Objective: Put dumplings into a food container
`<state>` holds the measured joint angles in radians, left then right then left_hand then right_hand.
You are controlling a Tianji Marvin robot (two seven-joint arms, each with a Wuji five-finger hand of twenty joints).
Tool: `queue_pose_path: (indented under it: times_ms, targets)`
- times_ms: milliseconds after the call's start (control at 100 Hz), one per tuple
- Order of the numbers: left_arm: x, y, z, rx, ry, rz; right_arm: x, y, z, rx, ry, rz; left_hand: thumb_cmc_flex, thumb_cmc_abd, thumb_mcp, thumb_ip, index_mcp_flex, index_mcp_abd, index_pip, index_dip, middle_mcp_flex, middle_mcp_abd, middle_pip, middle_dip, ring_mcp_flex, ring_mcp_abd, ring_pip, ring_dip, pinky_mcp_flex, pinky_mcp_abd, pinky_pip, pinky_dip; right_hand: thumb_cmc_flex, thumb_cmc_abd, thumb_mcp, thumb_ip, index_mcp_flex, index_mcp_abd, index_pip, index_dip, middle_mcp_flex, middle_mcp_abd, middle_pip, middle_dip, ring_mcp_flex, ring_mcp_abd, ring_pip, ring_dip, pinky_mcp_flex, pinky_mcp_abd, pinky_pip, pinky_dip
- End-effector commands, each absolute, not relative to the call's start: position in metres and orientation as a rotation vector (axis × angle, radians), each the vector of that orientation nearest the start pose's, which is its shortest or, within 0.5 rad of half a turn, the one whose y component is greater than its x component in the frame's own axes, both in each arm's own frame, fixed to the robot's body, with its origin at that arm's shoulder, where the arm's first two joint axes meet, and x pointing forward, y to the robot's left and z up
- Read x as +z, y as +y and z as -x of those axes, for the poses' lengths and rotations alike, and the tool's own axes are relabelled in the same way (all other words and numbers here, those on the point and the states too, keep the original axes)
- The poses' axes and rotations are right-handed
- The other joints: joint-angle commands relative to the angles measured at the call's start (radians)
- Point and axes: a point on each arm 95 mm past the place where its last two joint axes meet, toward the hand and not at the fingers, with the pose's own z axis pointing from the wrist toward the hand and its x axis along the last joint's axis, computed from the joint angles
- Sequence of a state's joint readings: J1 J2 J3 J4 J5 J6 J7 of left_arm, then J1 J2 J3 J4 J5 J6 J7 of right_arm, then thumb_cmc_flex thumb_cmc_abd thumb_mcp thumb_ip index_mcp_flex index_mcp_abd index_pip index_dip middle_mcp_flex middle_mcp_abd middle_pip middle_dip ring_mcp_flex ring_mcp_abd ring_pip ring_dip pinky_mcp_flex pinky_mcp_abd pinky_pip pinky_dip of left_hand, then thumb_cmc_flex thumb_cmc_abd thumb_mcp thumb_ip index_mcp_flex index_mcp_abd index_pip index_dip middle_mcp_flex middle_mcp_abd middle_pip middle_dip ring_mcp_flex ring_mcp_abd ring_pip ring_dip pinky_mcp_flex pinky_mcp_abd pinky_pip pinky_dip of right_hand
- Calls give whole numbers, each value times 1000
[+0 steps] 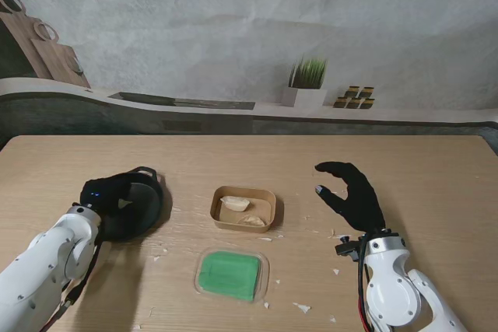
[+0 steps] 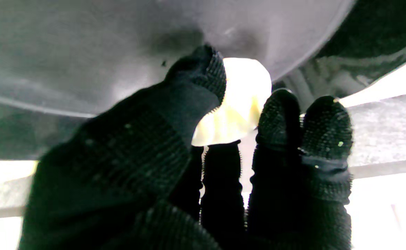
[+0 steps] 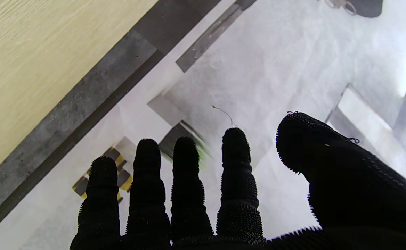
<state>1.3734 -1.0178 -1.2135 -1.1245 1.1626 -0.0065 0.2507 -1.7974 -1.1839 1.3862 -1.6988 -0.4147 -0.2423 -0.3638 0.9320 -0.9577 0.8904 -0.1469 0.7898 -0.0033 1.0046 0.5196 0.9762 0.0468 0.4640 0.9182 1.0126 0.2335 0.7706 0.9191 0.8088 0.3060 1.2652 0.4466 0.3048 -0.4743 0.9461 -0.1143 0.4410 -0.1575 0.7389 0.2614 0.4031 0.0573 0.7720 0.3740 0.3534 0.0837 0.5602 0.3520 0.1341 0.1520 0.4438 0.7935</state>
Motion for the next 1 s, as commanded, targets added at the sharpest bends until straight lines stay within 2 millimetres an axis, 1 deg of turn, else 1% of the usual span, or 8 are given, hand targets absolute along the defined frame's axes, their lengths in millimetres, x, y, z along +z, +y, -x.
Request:
queue_pose_path:
  times_ms: [0,180,290,430,560,670,760,990]
  targets:
    - [-373,125,-444,-1115,1474,1054,-313,-28,-347,-2775,-891,2086,47,26,67,48,72,26,38,34,117,68,70,96,53,-7,-25,41,26,24,-15,7,-34,-28,35,-14,10,-33,-7,15,16,5,-1,8,8,2,11,18,4,-3,16,23]
    - [-349,121,-436,-1222,1409,996,-313,-27,-347,-2777,-890,2080,48,22,73,54,75,37,36,38,122,75,67,105,59,-3,-27,49,30,31,-16,13,-37,-28,39,-19,11,-33,-7,15,16,6,-1,8,9,0,12,18,4,-3,16,23]
    - [-328,111,-433,-1322,1350,971,-312,-27,-347,-2781,-886,2073,50,22,75,58,74,45,35,40,120,82,66,108,59,2,-27,51,30,35,-17,15,-37,-28,40,-20,11,-32,-8,14,16,6,-1,8,10,1,12,18,5,-2,16,23]
    - [-301,80,-431,-1495,1291,954,-311,-28,-347,-2788,-878,2067,51,26,75,61,73,47,33,41,119,80,65,114,57,3,-28,54,29,36,-18,17,-37,-27,40,-20,10,-33,-7,15,16,7,-1,8,10,1,13,19,4,-2,16,23]
    - [-283,41,-429,-1651,1269,946,-310,-30,-346,-2797,-872,2060,50,31,72,63,69,45,32,44,115,80,62,119,52,2,-28,59,26,32,-19,19,-38,-27,40,-20,10,-32,-7,15,16,6,-1,8,11,2,13,19,5,-2,16,23]
    - [-279,7,-429,-1748,1283,960,-310,-31,-345,-2801,-866,2058,49,35,69,63,66,43,33,50,114,79,60,122,50,0,-29,62,25,30,-20,21,-37,-29,41,-20,10,-31,-6,15,17,7,-1,8,12,1,13,19,6,-2,16,22]
    - [-282,-18,-429,-1804,1287,1012,-309,-31,-345,-2804,-863,2053,52,35,66,63,65,48,30,52,114,83,57,122,51,4,-31,62,25,30,-21,22,-38,-28,41,-21,10,-31,-7,15,17,7,-2,8,11,1,13,19,6,-2,16,22]
    - [-302,-63,-428,-1834,1336,1172,-308,-33,-344,-2811,-852,2046,56,34,60,65,70,52,23,53,118,88,50,121,54,8,-34,63,25,38,-20,28,-38,-28,41,-21,10,-29,-7,15,17,7,-2,8,12,2,13,19,5,-2,16,22]
